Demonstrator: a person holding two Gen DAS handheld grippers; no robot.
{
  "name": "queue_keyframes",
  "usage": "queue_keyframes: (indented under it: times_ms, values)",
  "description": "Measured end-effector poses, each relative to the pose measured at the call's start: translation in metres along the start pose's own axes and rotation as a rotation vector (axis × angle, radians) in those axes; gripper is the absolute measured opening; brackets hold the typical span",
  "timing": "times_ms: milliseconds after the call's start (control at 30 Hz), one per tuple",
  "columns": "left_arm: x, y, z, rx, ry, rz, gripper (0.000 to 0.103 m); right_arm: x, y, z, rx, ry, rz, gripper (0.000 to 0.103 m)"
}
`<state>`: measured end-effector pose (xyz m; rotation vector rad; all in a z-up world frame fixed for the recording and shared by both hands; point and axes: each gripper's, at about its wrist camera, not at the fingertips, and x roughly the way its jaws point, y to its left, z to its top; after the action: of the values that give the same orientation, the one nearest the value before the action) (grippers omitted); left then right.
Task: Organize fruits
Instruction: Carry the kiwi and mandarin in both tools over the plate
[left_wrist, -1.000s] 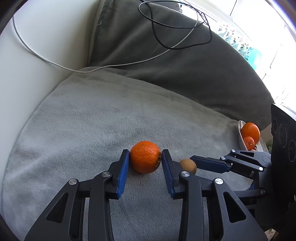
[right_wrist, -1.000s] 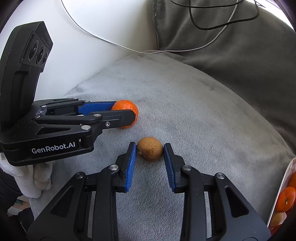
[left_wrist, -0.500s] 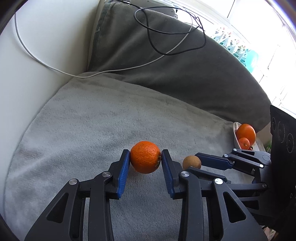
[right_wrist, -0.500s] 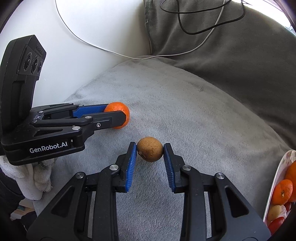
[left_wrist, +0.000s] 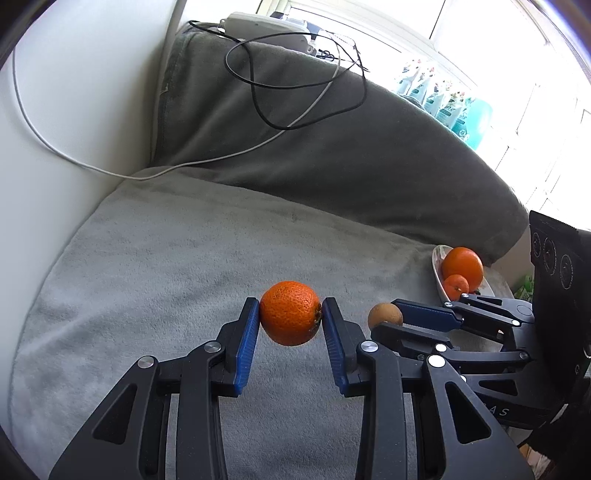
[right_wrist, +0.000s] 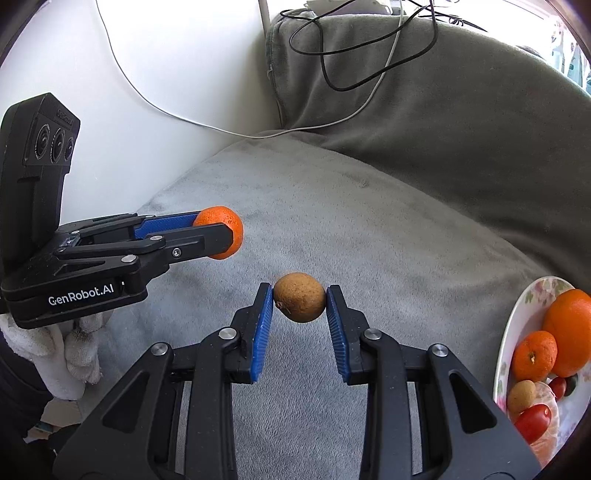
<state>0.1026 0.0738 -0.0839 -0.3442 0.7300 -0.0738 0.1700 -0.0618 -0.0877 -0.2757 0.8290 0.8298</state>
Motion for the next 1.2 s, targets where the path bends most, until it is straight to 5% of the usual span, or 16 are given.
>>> queue_keyframes:
  times_ms: [633,1200]
  values:
    - [-0.007,-0.06,0.007,0.081,-0.016,-0.096,0.033,-0.074,-0.049,-0.021,0.098,-0.099,-0.078,0.031]
    - [0.023,-0.134,0.004,0.176,0.033,-0.2,0.033,-0.135,-0.133,-0.059,0.245,-0.15,-0.226,0.031]
